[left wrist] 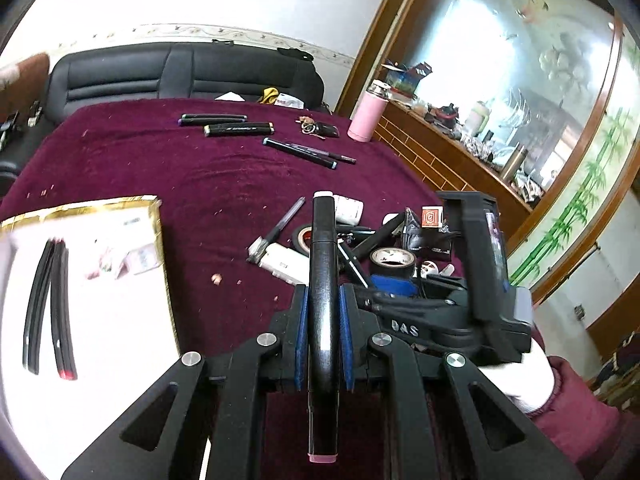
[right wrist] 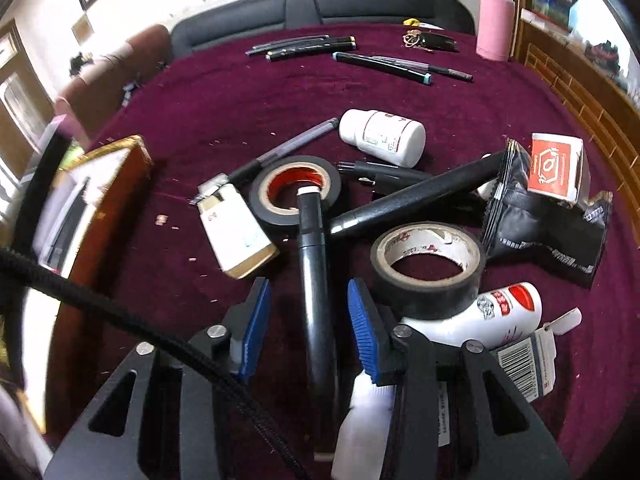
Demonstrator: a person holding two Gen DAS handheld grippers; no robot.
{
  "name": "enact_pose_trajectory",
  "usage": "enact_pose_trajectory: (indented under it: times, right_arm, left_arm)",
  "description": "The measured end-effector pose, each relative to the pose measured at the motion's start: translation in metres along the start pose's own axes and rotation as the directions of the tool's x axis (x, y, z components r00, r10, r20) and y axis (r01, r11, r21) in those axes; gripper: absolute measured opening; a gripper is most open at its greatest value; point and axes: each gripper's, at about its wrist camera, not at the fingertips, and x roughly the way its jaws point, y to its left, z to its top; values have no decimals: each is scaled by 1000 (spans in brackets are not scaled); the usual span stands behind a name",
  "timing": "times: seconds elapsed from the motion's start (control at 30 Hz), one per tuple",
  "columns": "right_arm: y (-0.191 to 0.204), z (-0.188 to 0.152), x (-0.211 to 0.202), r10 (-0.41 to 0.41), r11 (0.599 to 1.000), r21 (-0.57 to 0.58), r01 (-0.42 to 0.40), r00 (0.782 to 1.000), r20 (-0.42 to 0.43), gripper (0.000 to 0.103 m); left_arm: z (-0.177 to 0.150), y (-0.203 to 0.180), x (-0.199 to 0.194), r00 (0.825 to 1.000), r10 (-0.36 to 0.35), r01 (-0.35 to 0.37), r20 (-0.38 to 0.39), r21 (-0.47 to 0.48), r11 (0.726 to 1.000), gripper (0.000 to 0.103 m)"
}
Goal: Organize objects
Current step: 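Lay the black markers in the tray beside the others with both grippers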
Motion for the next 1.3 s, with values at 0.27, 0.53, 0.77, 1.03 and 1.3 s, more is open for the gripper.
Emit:
enact_pose_trajectory:
  times: [0.27, 0.53, 0.77, 1.03, 1.3]
  right_arm:
    - [-12, -7, -15, 51, 996, 79, -51, 999, 2, 12]
    - [-10, -6, -56, 310, 934, 168, -316, 949, 61, 13]
    - [49, 27, -71, 543, 831, 124, -543, 839, 31, 13]
    - [158, 92, -56, 672, 741, 86, -666, 737, -78, 13]
    - [216, 107, -1, 654, 756, 143, -638, 741, -151, 13]
  left_arm:
    - [-18, 36, -30, 998, 34, -29, 48, -109, 994, 11]
    - [-33, 86, -81, 984, 146, -120, 104, -222, 968, 11]
    - [-23, 128, -117, 956, 266, -228, 125, -256, 940, 12]
    - [3, 180, -118, 927, 362, -328, 96, -257, 909, 12]
    - [5, 230, -88, 926, 378, -361, 13, -273, 892, 12]
